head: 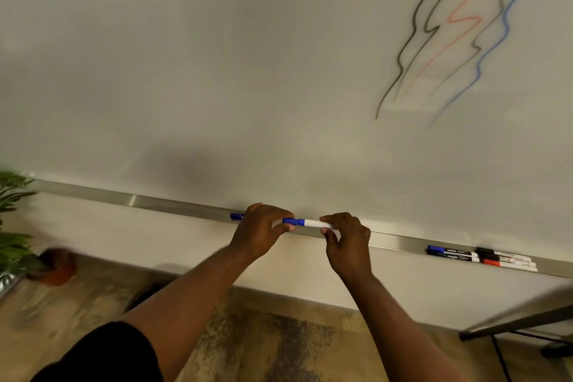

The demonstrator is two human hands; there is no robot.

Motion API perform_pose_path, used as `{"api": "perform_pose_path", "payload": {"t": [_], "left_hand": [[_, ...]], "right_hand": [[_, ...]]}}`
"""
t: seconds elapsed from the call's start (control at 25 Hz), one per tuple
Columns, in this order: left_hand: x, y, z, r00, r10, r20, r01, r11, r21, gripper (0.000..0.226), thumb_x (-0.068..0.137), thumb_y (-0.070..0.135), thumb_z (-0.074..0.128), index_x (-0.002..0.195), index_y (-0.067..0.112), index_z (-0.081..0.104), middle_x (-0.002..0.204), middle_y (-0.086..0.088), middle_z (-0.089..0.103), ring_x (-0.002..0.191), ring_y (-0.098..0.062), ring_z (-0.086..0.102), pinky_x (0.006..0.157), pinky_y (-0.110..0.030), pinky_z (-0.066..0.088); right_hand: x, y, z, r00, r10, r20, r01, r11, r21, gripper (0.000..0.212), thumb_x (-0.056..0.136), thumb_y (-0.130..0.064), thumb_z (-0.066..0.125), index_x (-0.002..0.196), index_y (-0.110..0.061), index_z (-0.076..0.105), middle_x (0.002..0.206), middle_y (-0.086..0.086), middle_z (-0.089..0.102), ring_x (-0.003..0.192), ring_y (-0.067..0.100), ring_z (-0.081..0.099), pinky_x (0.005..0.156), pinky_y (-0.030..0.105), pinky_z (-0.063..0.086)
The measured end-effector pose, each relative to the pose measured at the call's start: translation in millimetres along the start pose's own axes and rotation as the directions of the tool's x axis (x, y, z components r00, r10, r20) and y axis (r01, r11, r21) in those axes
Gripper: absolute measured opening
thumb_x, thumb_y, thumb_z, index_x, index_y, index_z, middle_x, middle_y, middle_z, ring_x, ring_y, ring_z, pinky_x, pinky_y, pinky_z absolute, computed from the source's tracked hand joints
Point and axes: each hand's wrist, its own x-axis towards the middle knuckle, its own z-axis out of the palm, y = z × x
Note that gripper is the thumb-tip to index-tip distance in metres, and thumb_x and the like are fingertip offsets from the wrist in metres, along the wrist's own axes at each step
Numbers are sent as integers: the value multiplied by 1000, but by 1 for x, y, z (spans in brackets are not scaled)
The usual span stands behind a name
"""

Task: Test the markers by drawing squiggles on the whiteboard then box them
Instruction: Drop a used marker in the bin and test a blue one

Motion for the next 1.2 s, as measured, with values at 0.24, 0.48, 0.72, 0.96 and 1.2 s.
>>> {"api": "perform_pose_path", "payload": {"t": [0.24,0.48,0.72,0.96,1.2], "left_hand": [[-37,-21,6,994,-104,13,104,994,24,26,83,39,75,107,31,74,101,15,72,99,-5,61,97,-35,48],[-76,-37,-1,982,-187,7,185,977,109,30,83,43,74,108,26,76,94,11,73,87,-7,59,87,-33,49],[-110,-67,-26,976,-215,-16,215,964,160,25,86,42,70,103,25,77,90,11,73,86,-8,59,88,-30,44],[-127,-129,-56,970,-244,0,240,954,182,33,88,50,59,101,26,77,86,13,70,82,-2,52,88,-29,41],[-133,-224,-121,982,-186,9,178,952,247,38,87,46,53,98,19,78,86,4,73,84,-15,63,96,-37,40]], "right_hand": [[-16,0,17,996,-29,90,28,1000,11,26,82,-21,80,102,-35,75,97,-17,67,99,11,55,84,30,26],[-30,-14,39,975,-65,212,36,990,140,27,80,-12,82,104,-25,79,96,-8,73,95,15,56,81,29,42],[-47,-44,77,942,-74,327,31,990,136,25,82,-13,80,104,-25,78,99,-8,75,93,14,57,81,27,32],[-46,-86,132,890,-64,451,24,995,94,19,86,-12,76,103,-22,78,96,-6,74,90,15,53,78,31,33],[-29,-160,219,830,-55,555,5,996,91,21,91,-5,66,103,-19,77,96,-1,71,91,16,47,81,33,38]]}}
